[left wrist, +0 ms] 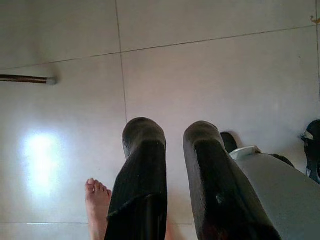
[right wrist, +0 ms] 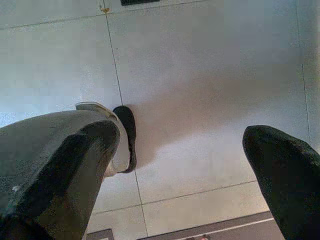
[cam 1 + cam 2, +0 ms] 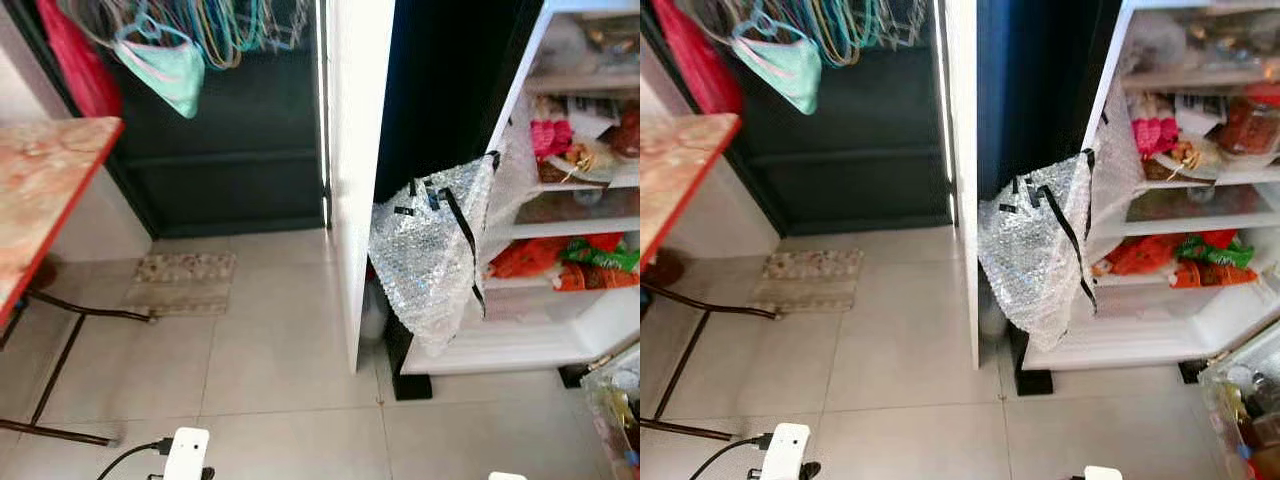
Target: Restocking fridge
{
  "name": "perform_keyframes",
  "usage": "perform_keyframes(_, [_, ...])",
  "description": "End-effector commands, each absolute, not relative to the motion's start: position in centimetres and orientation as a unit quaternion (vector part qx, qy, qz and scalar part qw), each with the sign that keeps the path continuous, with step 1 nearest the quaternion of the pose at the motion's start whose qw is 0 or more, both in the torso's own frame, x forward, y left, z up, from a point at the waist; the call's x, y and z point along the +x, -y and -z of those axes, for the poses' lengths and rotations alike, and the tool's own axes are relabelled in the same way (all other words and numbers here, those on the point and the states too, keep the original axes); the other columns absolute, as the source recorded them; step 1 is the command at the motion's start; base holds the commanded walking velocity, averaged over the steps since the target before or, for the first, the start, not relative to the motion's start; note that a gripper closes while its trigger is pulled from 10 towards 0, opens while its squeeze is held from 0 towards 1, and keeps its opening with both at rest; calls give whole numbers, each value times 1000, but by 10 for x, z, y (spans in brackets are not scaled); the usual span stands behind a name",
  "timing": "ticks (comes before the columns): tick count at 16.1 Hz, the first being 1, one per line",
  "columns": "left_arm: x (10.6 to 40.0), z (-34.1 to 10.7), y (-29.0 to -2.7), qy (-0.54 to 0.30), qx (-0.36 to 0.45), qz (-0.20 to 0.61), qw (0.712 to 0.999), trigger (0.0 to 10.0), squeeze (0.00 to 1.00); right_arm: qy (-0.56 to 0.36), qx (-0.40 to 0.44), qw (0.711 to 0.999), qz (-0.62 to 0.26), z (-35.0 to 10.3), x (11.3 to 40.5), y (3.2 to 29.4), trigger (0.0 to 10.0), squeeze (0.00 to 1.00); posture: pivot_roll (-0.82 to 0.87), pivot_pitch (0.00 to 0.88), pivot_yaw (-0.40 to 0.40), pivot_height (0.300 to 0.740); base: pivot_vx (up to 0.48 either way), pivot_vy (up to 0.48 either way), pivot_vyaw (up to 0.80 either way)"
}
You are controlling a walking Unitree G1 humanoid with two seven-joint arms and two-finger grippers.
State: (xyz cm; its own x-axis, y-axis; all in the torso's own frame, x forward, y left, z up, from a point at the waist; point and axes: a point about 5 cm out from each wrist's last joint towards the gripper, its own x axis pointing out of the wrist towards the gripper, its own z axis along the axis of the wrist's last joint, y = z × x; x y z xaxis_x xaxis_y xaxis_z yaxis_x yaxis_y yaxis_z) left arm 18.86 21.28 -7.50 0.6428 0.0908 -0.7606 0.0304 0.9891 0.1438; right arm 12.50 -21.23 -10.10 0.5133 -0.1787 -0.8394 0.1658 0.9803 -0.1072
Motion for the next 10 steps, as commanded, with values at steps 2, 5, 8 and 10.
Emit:
perform_keyframes(2, [176, 82, -215, -448, 72, -20, 891, 10000, 0, -492, 14, 867, 76, 105, 121, 194, 10000, 0, -42, 28, 72, 740, 0, 480, 0])
perform_keyframes(5, [174, 83, -215, -454, 86, -12, 887, 10000, 0, -499, 18, 862, 85, 107, 116, 196, 10000, 0, -48, 18, 79, 740, 0, 160, 0])
perform_keyframes(8, [178, 80, -216, -447, 87, -10, 890, 10000, 0, -506, 20, 858, 88, 108, 110, 198, 10000, 0, -47, 39, 86, 740, 0, 0, -788])
perform_keyframes(10, [184, 78, -215, -439, 83, -14, 895, 10000, 0, -505, 21, 858, 90, 108, 111, 197, 10000, 0, -43, 85, 84, 740, 0, 0, -781])
